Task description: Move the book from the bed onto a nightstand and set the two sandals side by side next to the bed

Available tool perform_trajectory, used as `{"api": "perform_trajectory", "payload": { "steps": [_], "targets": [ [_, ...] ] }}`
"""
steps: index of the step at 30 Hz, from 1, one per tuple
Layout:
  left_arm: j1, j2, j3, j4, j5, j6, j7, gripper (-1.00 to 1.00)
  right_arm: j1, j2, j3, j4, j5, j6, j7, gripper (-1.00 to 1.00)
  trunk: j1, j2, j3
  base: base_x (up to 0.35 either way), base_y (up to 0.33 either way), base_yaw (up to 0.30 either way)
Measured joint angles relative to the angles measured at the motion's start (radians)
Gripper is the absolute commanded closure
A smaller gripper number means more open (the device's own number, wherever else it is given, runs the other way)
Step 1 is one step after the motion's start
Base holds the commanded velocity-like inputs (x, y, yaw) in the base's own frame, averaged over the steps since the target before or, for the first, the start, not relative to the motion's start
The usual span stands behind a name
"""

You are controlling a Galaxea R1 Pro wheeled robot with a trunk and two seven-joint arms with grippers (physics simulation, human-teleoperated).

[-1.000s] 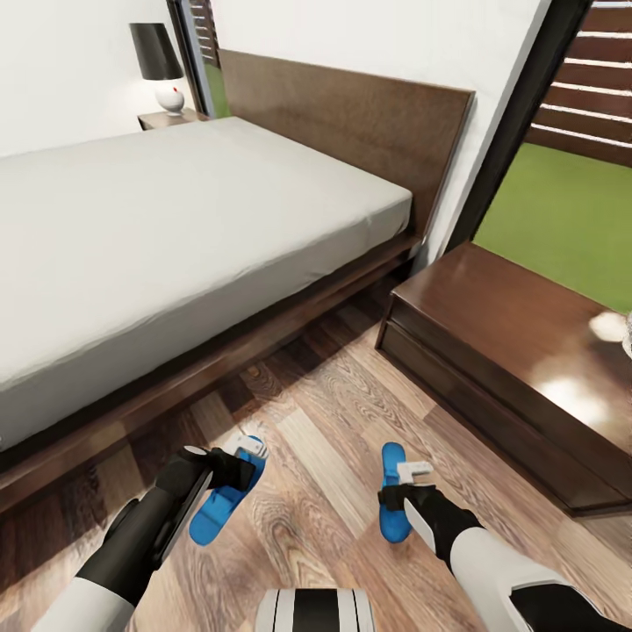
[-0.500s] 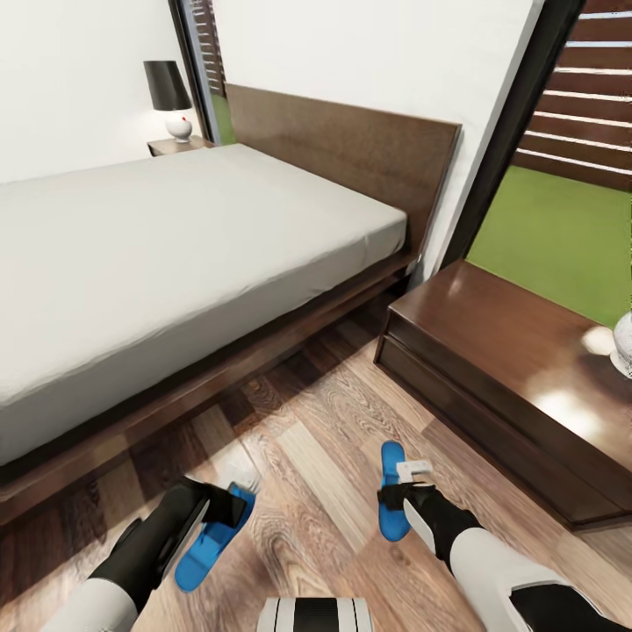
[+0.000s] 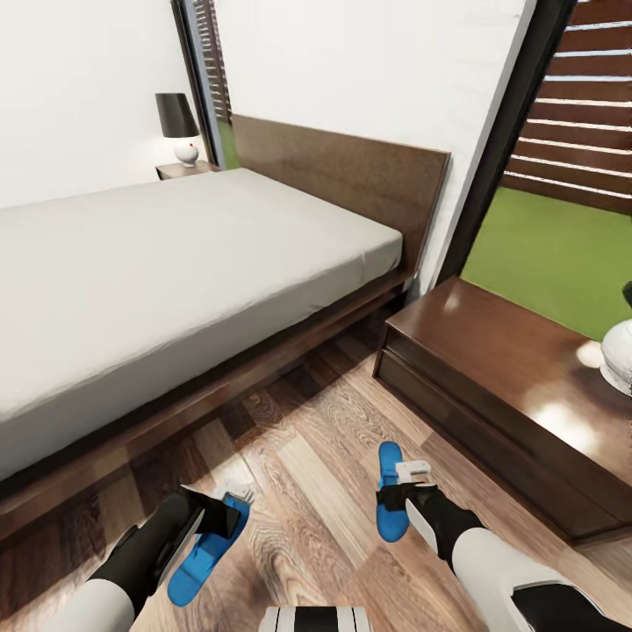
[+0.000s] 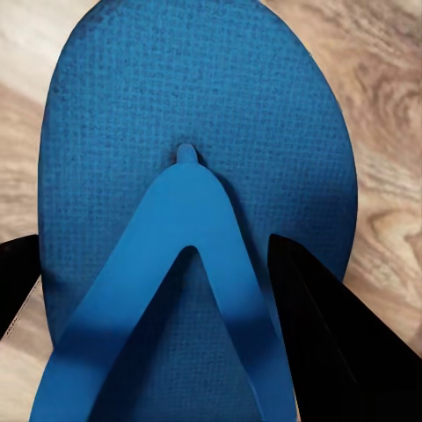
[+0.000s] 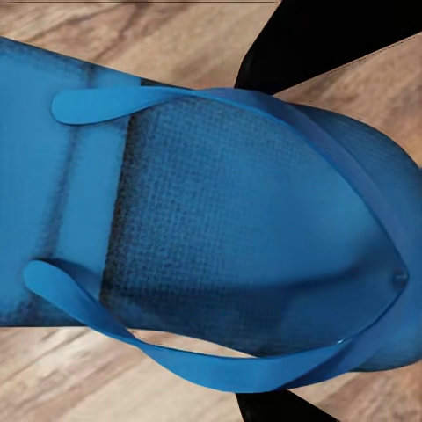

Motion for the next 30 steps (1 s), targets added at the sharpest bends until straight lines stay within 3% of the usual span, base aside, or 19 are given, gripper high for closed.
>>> {"api": "perform_trajectory", "payload": {
  "steps": [10, 30],
  "targets": [
    [0.0, 0.002, 0.001, 0.001, 0.0, 0.004, 0.02, 1.0, 0.0, -0.024, 0.0, 0.0, 0.002, 0.0, 0.023, 1.0, -0.004, 0.002, 0.039, 0.0, 0.0, 0.0],
    [0.001, -0.005, 0.004, 0.015, 0.001, -0.002, 0.032, 1.0, 0.001, -0.025, 0.019, 0.0, 0.002, 0.0, 0.025, 1.0, -0.013, 0.007, 0.116, 0.0, 0.0, 0.0]
  ]
}}
